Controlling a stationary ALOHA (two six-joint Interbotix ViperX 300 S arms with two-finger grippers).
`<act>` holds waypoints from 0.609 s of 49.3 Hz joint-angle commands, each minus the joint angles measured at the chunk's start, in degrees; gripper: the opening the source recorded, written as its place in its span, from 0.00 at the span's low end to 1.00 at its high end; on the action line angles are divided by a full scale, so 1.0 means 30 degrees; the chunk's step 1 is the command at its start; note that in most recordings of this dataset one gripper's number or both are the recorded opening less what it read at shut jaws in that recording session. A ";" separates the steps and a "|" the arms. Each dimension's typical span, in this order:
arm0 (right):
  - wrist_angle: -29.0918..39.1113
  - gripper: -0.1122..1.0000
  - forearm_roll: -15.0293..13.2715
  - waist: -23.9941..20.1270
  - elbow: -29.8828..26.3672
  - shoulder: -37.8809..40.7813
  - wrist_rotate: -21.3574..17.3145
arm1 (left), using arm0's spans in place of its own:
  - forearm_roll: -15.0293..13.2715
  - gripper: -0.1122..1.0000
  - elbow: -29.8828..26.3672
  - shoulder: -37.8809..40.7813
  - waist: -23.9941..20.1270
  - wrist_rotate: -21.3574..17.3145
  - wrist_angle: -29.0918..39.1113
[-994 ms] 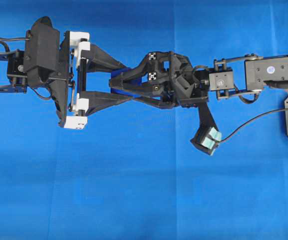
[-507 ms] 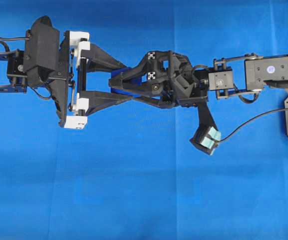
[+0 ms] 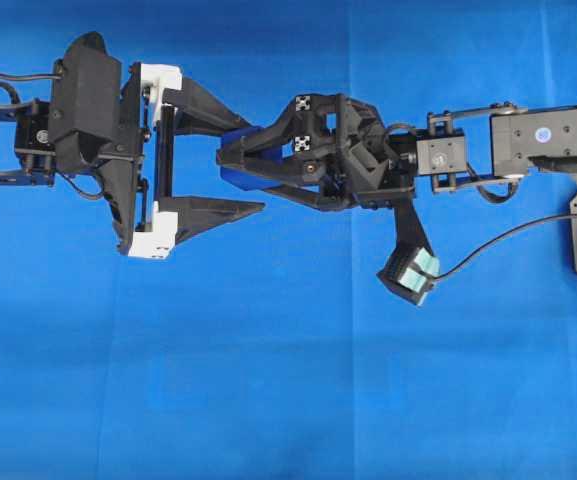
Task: Handover the blue block to the right arm after grasping it with the left arm, then place it in the designated position.
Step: 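Open the left gripper and pull the right gripper back with the cube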
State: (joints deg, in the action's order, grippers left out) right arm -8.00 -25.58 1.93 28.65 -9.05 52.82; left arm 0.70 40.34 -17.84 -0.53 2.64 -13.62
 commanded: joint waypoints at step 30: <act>0.1230 0.51 0.0059 -0.0146 0.2637 -0.3896 -0.0059 | -0.0029 0.93 0.0586 -0.1201 -0.0146 -0.0059 -0.0176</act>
State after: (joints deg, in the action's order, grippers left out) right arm -4.48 -25.58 1.67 36.30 -17.93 52.82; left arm 0.70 42.45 -20.13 -0.97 2.55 -13.62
